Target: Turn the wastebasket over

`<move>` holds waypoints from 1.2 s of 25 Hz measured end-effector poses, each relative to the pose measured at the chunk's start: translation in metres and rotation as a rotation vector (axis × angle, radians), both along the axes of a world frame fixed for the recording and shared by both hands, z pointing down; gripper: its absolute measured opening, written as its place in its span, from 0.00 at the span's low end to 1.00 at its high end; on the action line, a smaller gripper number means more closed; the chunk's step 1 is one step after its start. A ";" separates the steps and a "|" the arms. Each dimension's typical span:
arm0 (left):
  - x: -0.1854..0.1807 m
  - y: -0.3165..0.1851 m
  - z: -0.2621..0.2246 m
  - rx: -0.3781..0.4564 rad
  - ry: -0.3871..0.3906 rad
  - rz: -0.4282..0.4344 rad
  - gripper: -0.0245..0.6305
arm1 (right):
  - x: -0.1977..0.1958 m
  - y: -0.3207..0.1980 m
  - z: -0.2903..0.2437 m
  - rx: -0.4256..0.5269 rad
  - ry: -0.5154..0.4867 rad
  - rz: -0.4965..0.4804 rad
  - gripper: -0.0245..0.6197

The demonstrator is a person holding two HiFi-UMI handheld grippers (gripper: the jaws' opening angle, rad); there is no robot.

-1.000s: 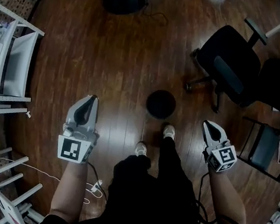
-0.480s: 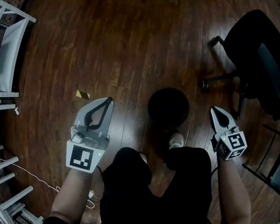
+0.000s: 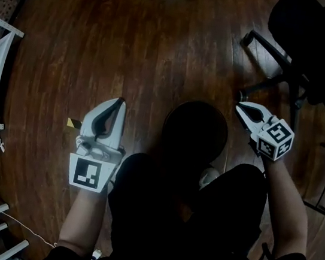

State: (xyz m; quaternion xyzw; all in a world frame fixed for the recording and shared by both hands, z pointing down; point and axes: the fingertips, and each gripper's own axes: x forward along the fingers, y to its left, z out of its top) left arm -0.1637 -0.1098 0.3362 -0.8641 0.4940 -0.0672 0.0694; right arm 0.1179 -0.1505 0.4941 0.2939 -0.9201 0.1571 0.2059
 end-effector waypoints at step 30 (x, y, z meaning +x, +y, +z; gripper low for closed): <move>-0.031 0.046 0.020 -0.037 -0.040 -0.105 0.04 | -0.065 -0.009 0.159 -0.266 0.723 -0.314 0.05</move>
